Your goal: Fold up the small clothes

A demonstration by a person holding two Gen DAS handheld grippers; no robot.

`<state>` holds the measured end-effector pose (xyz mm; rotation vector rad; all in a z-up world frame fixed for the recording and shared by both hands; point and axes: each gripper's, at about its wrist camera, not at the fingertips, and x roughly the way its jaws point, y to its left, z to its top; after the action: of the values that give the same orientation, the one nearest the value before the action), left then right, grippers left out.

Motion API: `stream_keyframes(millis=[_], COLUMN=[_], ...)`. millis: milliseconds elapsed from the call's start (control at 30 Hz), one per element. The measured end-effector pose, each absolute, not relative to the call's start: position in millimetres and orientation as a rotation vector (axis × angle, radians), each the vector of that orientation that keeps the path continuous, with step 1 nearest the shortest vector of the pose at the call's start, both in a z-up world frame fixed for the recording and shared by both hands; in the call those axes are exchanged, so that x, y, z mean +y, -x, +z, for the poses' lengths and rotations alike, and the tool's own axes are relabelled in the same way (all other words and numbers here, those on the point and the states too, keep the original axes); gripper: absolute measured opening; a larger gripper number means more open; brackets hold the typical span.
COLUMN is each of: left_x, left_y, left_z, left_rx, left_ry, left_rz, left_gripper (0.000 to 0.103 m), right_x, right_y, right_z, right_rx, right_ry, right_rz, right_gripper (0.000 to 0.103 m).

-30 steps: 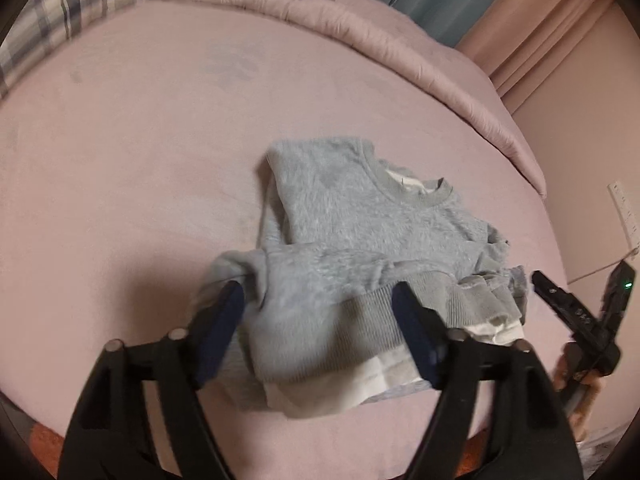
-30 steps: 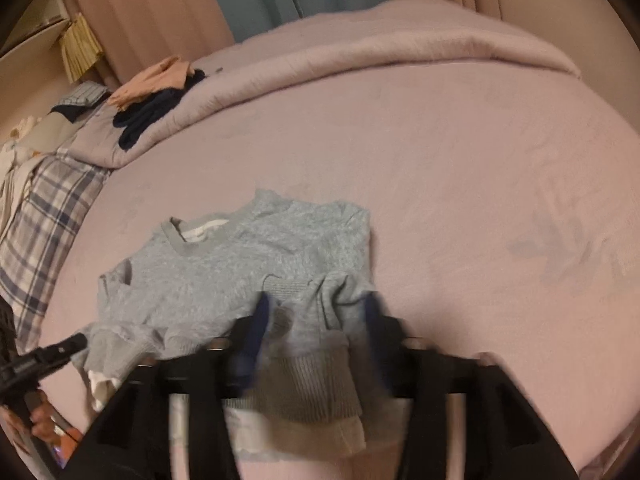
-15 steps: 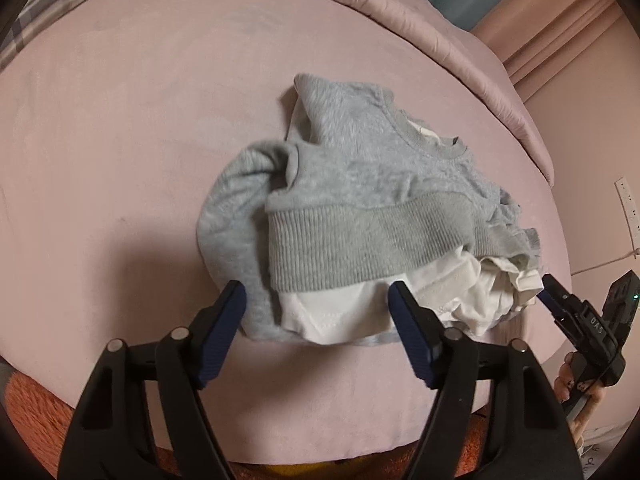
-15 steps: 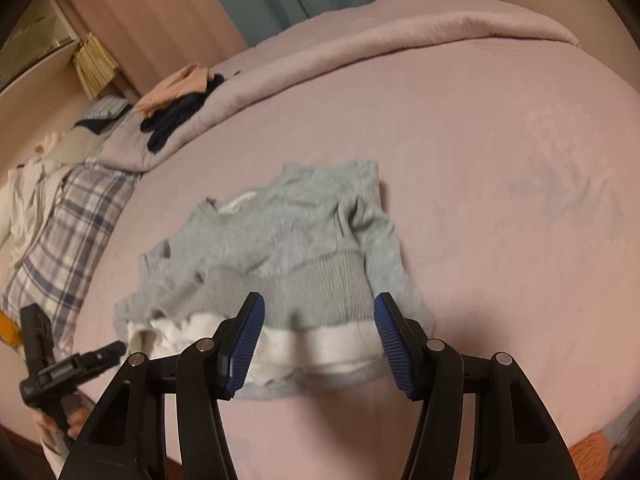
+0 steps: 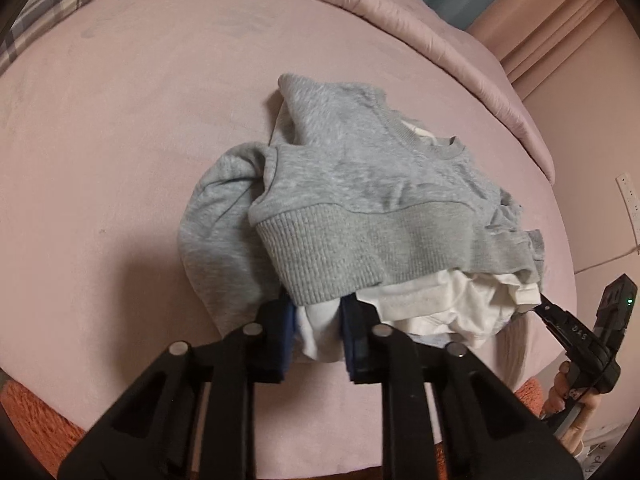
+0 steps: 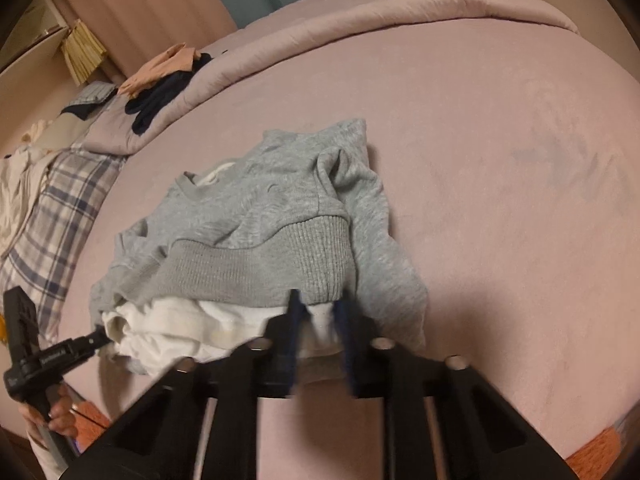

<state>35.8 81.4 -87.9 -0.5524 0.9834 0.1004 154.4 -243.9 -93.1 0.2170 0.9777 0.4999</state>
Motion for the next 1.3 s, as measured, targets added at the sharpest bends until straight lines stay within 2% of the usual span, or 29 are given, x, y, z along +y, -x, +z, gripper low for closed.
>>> stream_keyframes(millis=[67, 333, 567, 867, 1033, 1300], left_x=[81.0, 91.2, 89.7, 113.4, 126.9, 144.6], left_y=[-29.9, -22.0, -43.6, -100.0, -127.1, -150.6], left_z=[-75.2, -27.6, -9.7, -27.0, -45.8, -52.2], left_rx=[0.951, 0.821, 0.781, 0.883, 0.953, 0.915], left_ry=[0.546, 0.586, 0.562, 0.642, 0.652, 0.684], left_rz=[0.090, 0.002, -0.021, -0.030, 0.027, 0.085], left_gripper=[0.017, 0.016, 0.017, 0.020, 0.023, 0.027], right_x=[-249.2, -275.3, -270.8, -247.9, -228.0, -216.0], right_y=[-150.0, -138.3, -153.7, -191.6, -225.3, -258.6], right_z=[-85.0, -36.9, -15.9, -20.9, -42.6, -59.1], right_rx=[0.963, 0.847, 0.768, 0.793, 0.875, 0.935], right_ry=[-0.257, -0.404, -0.424, -0.385, -0.362, -0.330], right_rz=[0.528, 0.661, 0.658, 0.607, 0.563, 0.486], right_gripper=[0.010, 0.008, 0.008, 0.008, 0.008, 0.008])
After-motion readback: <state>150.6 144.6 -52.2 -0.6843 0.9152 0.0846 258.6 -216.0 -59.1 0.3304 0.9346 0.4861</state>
